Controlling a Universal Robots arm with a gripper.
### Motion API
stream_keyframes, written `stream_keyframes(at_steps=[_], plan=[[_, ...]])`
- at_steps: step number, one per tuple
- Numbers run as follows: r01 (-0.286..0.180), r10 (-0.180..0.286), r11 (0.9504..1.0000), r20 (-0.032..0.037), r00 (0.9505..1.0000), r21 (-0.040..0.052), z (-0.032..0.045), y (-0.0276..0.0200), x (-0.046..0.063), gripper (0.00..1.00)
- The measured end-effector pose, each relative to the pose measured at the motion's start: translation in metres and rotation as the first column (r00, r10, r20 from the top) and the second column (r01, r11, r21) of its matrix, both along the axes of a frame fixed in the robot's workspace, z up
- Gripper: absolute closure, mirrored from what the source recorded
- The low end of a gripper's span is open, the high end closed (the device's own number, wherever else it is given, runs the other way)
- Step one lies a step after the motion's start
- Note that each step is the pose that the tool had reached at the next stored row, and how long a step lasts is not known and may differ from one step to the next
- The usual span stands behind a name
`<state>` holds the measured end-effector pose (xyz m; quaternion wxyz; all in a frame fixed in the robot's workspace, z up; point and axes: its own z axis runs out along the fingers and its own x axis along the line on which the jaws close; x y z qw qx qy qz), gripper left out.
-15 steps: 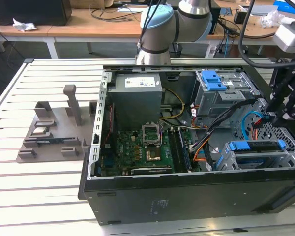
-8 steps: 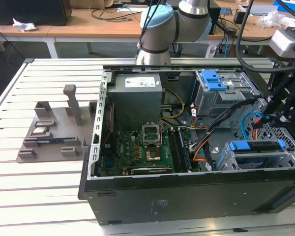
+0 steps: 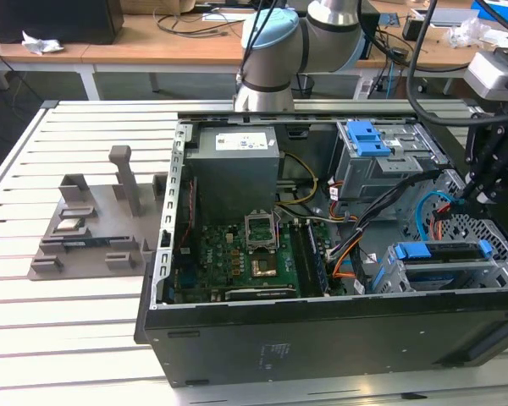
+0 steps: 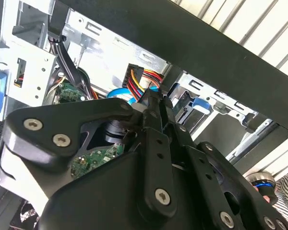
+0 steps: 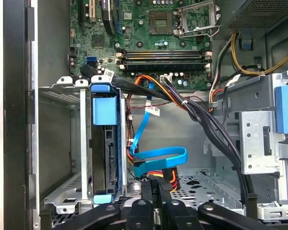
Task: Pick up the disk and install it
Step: 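Insert the first disk wire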
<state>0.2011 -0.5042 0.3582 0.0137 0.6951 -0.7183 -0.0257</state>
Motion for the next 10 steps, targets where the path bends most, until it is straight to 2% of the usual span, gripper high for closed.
stream_keyframes(at_steps=[8, 10], plan=[[0.000, 0.000, 1.0000, 0.0000, 1.0000, -0.0009, 0.0001, -0.0010, 0.0000, 0.83], [0.000, 0.000, 1.0000, 0.0000, 1.0000, -0.0009, 0.0001, -0.0033, -0.0005, 0.83]])
